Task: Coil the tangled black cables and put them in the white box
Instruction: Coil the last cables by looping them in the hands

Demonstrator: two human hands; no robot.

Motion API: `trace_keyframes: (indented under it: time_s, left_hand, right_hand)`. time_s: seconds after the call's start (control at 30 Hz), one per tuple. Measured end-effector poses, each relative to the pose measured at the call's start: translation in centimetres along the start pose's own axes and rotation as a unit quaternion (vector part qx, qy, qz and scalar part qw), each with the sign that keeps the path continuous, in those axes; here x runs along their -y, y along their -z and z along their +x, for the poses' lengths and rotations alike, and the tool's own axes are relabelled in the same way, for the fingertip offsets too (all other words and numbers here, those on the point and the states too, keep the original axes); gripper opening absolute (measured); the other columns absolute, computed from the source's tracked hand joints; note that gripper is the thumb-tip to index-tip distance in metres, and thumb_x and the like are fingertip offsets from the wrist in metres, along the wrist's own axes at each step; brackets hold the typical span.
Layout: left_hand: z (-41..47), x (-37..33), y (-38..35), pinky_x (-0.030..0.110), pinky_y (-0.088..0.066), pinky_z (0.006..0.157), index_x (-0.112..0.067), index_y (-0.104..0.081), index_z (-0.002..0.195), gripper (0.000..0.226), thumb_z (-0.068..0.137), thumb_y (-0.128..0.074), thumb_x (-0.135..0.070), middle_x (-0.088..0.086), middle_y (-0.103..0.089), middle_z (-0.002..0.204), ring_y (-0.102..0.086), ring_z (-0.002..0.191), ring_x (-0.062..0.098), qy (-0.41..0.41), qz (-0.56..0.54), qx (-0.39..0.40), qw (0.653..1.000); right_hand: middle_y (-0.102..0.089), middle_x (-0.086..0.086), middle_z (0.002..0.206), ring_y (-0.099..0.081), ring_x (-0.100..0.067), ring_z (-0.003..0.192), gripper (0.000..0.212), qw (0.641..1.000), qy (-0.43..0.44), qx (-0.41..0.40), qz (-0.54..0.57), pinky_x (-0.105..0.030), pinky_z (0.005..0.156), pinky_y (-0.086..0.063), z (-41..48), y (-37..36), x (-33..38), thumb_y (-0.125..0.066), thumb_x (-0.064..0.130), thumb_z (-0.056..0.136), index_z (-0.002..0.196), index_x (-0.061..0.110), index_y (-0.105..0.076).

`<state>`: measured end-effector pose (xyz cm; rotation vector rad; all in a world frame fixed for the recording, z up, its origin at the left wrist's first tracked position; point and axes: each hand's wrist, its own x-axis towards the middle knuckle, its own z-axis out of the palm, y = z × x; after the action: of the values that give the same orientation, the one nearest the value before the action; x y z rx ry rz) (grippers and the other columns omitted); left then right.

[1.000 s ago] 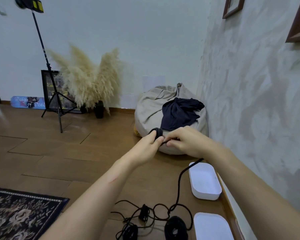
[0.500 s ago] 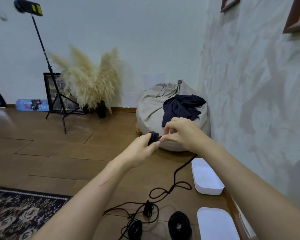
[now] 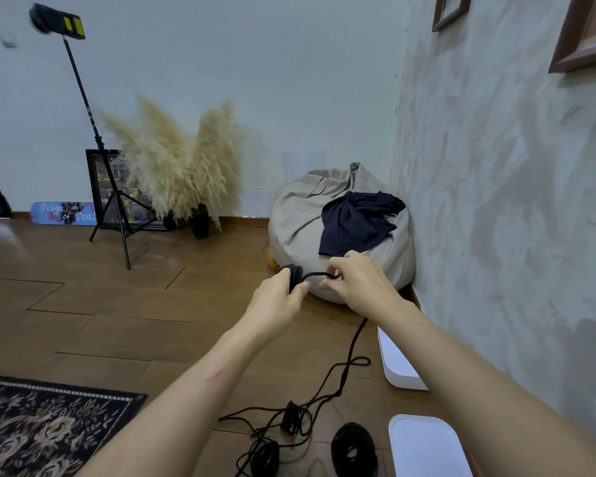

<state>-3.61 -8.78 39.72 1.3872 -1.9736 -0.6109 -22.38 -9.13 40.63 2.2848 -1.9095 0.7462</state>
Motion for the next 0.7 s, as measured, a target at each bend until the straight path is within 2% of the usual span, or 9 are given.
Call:
trace_keyframes:
  time_s: [0.1,0.17,0.23,0.33,0.43,0.53,0.63,0.7]
  left_hand:
    - [-0.1,-0.4,-0.4,0.044,-0.05,0.071,-0.007,-0.054,0.095,0.037,0.105,-0.05,-0.042,0.012,-0.066,0.091,-0.063,0.085,0.03,-0.001,-0.013,-0.017,1.0]
    - [0.1,-0.4,-0.2,0.046,-0.051,0.076,-0.008,-0.055,0.094,0.034,0.105,-0.05,-0.04,0.01,-0.067,0.092,-0.063,0.086,0.028,0.007,-0.03,-0.027,0.999]
    - [0.2,-0.2,0.2,0.047,-0.052,0.082,-0.011,-0.057,0.095,0.031,0.105,-0.05,-0.039,0.007,-0.068,0.093,-0.064,0.087,0.026,0.009,-0.046,-0.026,0.999]
    - [0.1,-0.1,0.4,0.049,-0.052,0.085,-0.01,-0.057,0.098,0.031,0.106,-0.048,-0.039,0.011,-0.067,0.095,-0.063,0.089,0.029,-0.008,-0.075,-0.008,0.997]
    - [-0.3,-0.6,0.1,0.048,-0.052,0.085,-0.016,-0.057,0.101,0.027,0.107,-0.046,-0.039,0.01,-0.066,0.096,-0.063,0.091,0.026,-0.033,-0.103,0.019,0.994]
    - [-0.6,-0.9,-0.4,0.051,-0.052,0.085,-0.015,-0.057,0.105,0.028,0.107,-0.044,-0.04,0.014,-0.065,0.098,-0.06,0.087,0.03,-0.048,-0.111,0.032,0.992]
    - [-1.0,-1.5,-0.8,0.046,-0.052,0.086,-0.016,-0.06,0.105,0.025,0.107,-0.046,-0.036,0.002,-0.067,0.092,-0.062,0.084,0.019,-0.059,-0.128,0.04,0.989]
    - [-1.4,-1.9,-1.0,0.042,-0.053,0.088,-0.015,-0.063,0.106,0.024,0.108,-0.045,-0.032,-0.004,-0.068,0.092,-0.064,0.092,0.02,-0.064,-0.137,0.057,0.987]
  right_hand:
    - [-0.065,0.0,0.082,-0.058,-0.022,0.081,0.031,0.997,-0.001,-0.001,0.073,-0.04,0.071,-0.046,-0.1,-0.3,-0.4,-0.064,0.044,0.096,0.085,0.015,-0.065]
    - [-0.07,0.005,0.081,-0.062,-0.017,0.08,0.022,0.991,0.01,0.009,0.13,-0.041,0.073,-0.051,0.0,0.0,-0.7,-0.064,0.04,0.097,0.089,0.021,-0.07]
    - [-0.072,0.007,0.08,-0.064,-0.01,0.077,0.017,0.981,0.024,0.029,0.192,-0.035,0.073,-0.051,0.0,0.7,-0.7,-0.062,0.035,0.1,0.09,0.025,-0.072]
    - [-0.066,0.003,0.069,-0.058,-0.007,0.067,0.021,0.961,0.053,0.038,0.268,-0.026,0.07,-0.045,0.0,2.2,-0.5,-0.056,0.029,0.104,0.094,0.021,-0.073]
    - [-0.057,0.008,0.061,-0.053,-0.008,0.06,0.023,0.957,0.069,0.03,0.279,-0.032,0.067,-0.047,0.3,3.4,-0.3,-0.052,0.029,0.106,0.098,0.026,-0.073]
    - [-0.065,0.014,0.07,-0.058,-0.008,0.065,0.021,0.962,0.086,0.011,0.259,-0.042,0.072,-0.053,0.6,3.8,-0.2,-0.055,0.031,0.105,0.092,0.037,-0.07]
    - [-0.068,0.015,0.072,-0.062,-0.01,0.067,0.017,0.963,0.083,-0.015,0.257,-0.043,0.071,-0.053,0.4,4.1,-0.7,-0.061,0.035,0.101,0.088,0.036,-0.073]
    - [-0.067,0.012,0.067,-0.062,-0.012,0.066,0.015,0.967,0.068,-0.043,0.241,-0.043,0.074,-0.053,0.4,4.2,-1.2,-0.066,0.04,0.097,0.084,0.037,-0.073]
